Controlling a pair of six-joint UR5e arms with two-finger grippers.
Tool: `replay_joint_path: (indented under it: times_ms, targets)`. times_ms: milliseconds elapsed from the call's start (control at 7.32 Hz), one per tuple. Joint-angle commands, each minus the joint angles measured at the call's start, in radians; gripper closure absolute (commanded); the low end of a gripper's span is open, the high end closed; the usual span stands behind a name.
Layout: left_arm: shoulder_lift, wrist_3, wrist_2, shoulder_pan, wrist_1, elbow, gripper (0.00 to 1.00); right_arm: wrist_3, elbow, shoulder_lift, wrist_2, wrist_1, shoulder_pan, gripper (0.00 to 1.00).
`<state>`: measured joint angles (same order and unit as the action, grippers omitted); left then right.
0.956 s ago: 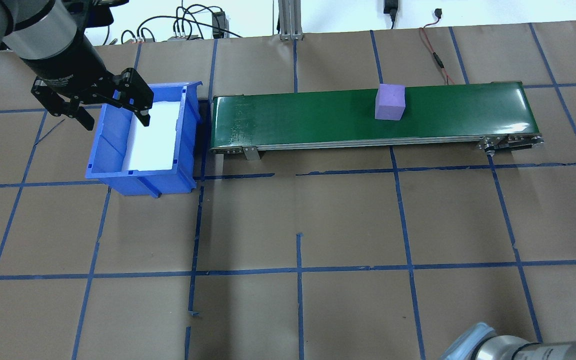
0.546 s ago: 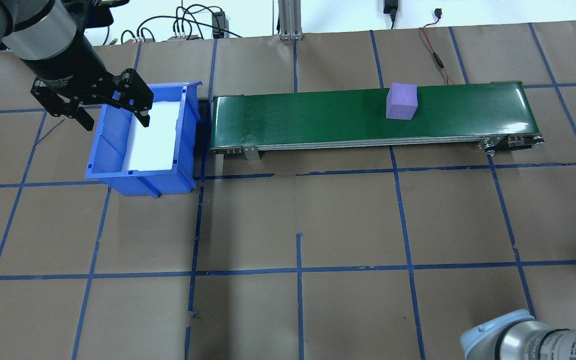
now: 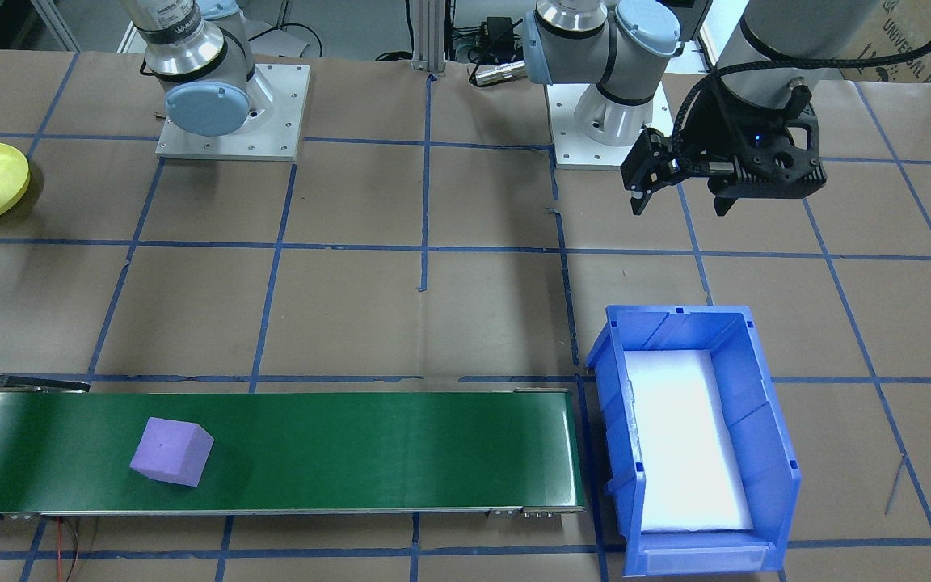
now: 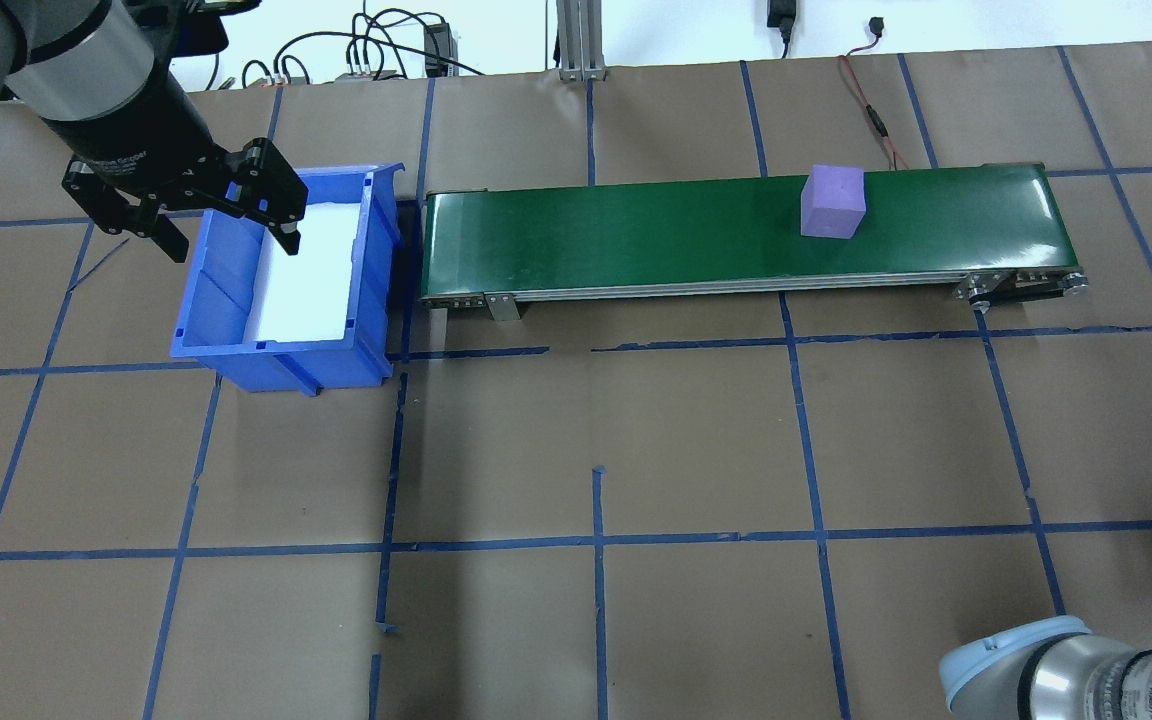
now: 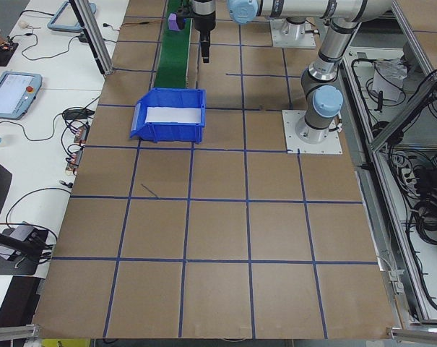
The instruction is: Move block left to right into plate
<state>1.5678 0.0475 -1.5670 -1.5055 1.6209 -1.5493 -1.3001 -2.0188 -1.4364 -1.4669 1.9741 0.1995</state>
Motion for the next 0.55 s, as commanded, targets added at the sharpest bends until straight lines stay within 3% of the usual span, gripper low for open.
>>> replay_joint_path:
  times_ms: [0, 273, 410]
  targets:
    - [0.0, 0.0, -0.001, -0.001, 0.002, 0.0, 0.0, 0.001, 0.003, 0.013, -0.023, 0.012, 0.0, 0.0]
    - [0.0, 0.0, -0.001, -0.001, 0.002, 0.0, 0.0, 0.01, 0.043, -0.002, -0.052, -0.004, 0.036, 0.0]
    - [0.0, 0.0, -0.001, -0.001, 0.002, 0.0, 0.0, 0.013, 0.092, -0.002, -0.049, -0.079, 0.081, 0.0]
